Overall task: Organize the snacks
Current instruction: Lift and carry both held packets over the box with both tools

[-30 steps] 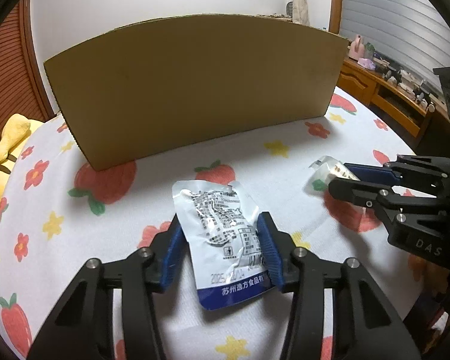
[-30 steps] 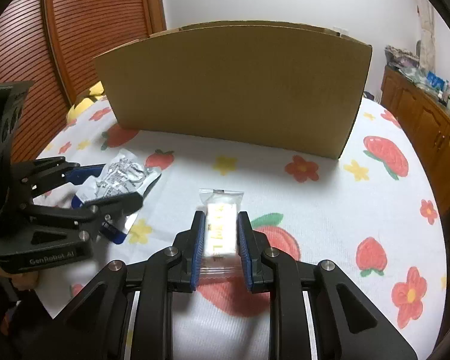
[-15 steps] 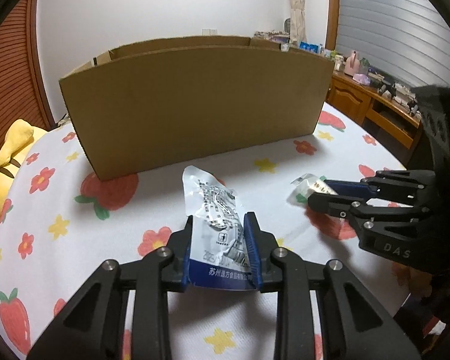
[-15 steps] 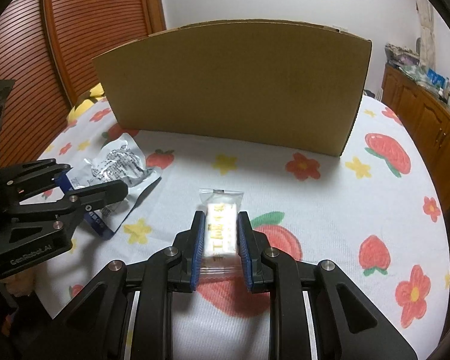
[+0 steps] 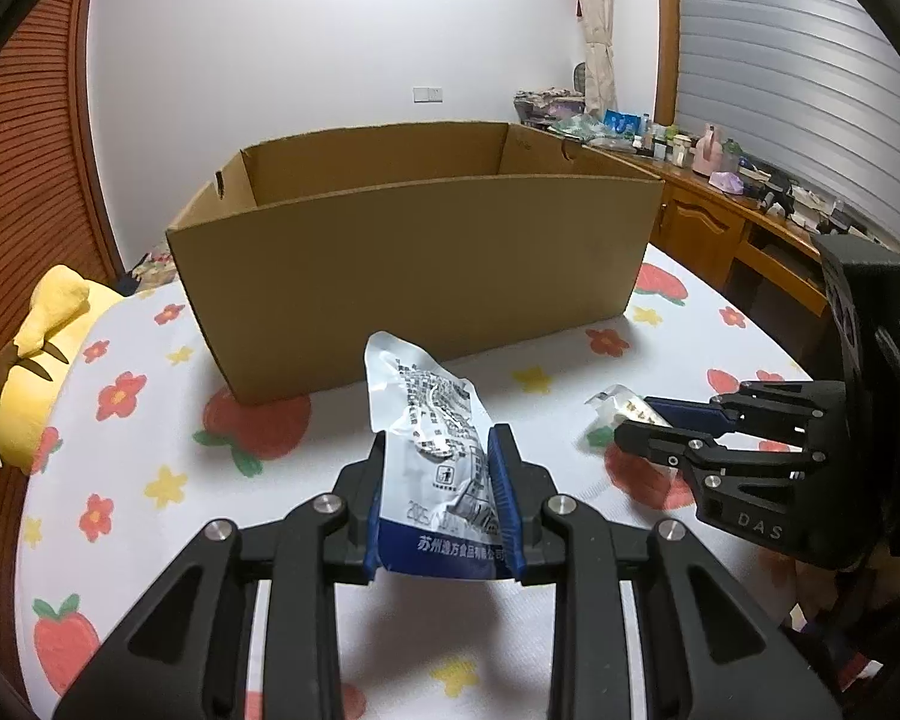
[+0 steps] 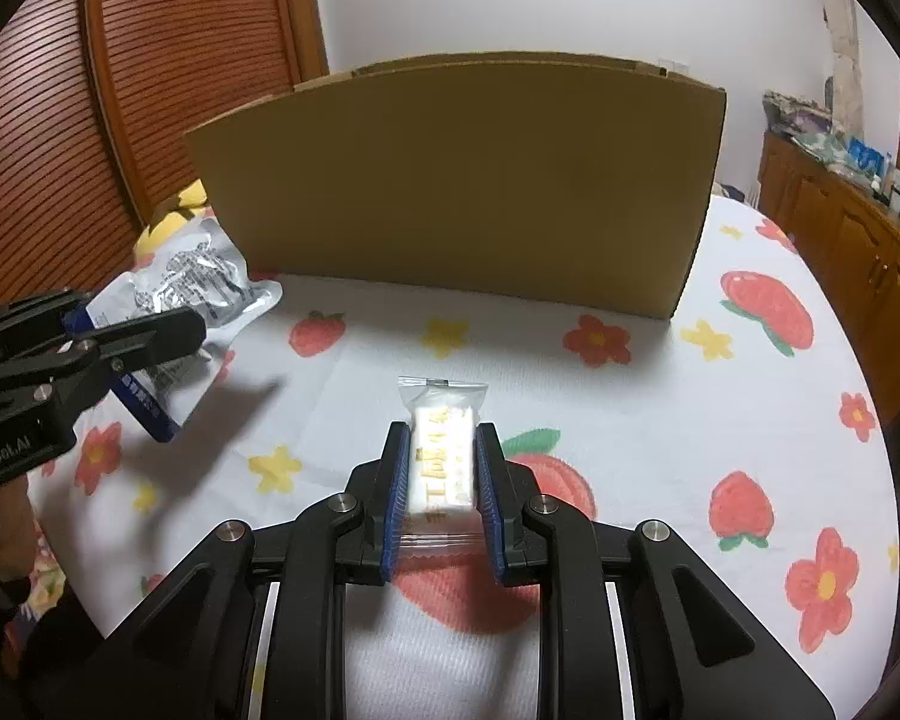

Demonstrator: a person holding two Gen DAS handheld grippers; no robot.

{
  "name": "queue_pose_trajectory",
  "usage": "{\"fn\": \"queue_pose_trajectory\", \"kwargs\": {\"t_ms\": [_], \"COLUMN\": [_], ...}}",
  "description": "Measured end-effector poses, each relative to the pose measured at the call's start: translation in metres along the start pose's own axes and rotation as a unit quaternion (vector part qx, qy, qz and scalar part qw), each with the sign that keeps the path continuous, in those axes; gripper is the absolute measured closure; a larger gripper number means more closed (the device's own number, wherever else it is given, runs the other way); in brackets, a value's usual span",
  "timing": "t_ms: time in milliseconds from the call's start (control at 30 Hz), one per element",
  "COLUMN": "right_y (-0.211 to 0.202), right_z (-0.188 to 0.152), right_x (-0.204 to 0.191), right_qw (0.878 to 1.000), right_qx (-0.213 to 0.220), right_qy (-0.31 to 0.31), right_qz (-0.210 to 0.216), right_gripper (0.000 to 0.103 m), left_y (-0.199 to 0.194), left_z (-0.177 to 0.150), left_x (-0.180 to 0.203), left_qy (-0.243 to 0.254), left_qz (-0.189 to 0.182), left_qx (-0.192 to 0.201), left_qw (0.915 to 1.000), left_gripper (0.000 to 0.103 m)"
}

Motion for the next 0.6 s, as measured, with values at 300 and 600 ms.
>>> {"fn": "queue_pose_trajectory", "kwargs": {"t_ms": [300,600], "right_y": [-0.013,-0.051], "right_z": [0.008,0.060], "right_x": [0.004,0.009], "right_qw": [1.000,0.996], "right_qx": [0.022,0.090], "right_qy": [0.001,-0.007], "right_qz": [0.000,0.008], "right_gripper": [0.083,0.083], "left_y": [-0.016,-0.033], "left_z": [0.022,0.069], "left_x": [0.000,-0.009], "left_qy": [0.016,0.033], "left_qz": [0.001,0.007], "left_qx": [0.023,0.060], "left_qw": [0.9996,0.9976], "left_gripper": [0.075,0.075]}}
Point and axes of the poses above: each gripper's, at about its wrist camera, not at the fingertips, and y roughly the way its jaws point, x to its right, z to its top, the point moved 2 cm from there along y, roughly the way its jaws point, and after that the axes turned 10 degrees about -z, right-handed, at the moved point
